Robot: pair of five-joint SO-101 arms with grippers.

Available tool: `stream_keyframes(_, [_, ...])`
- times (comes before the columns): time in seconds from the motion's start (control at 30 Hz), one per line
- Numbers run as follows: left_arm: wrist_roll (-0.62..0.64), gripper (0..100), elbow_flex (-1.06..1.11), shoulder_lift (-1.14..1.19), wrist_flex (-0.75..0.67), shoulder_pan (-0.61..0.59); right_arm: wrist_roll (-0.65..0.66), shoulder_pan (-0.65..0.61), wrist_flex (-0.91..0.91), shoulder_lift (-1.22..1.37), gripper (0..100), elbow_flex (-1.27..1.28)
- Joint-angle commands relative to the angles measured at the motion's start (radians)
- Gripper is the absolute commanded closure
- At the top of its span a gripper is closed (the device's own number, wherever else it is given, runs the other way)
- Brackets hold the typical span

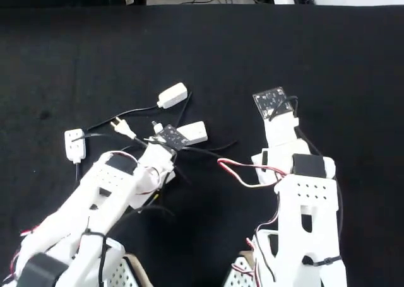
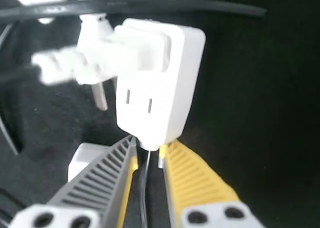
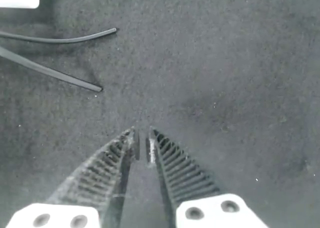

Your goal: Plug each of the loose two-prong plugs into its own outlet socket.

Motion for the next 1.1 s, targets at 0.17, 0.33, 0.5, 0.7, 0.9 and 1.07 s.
stream_keyframes(0.17, [-0.069,97,-0.05,-0.491,0.207,-0.15,0.009,-0.009,-0.018,-0.002,96.7,-0.002])
stream_keyframes(0.33, [-0.11,97,-0.05,-0.795,0.296,-0.3,0.009,-0.011,-0.018,-0.002,96.7,-0.002])
stream_keyframes(0.5, [-0.18,97,-0.042,-0.902,0.325,-0.406,0.009,-0.012,-0.018,-0.002,96.7,-0.002])
stream_keyframes(0.7, [-0.164,97,-0.039,-0.902,0.184,-0.595,0.009,-0.012,-0.018,-0.002,96.7,-0.002])
stream_keyframes(0.9, [-0.071,97,0.064,-0.901,-0.124,-0.766,0.009,-0.011,-0.018,-0.002,96.7,-0.002])
stream_keyframes(1.07, [-0.058,97,0.199,-0.901,-0.345,-0.808,0.009,-0.012,-0.018,-0.002,96.7,-0.002])
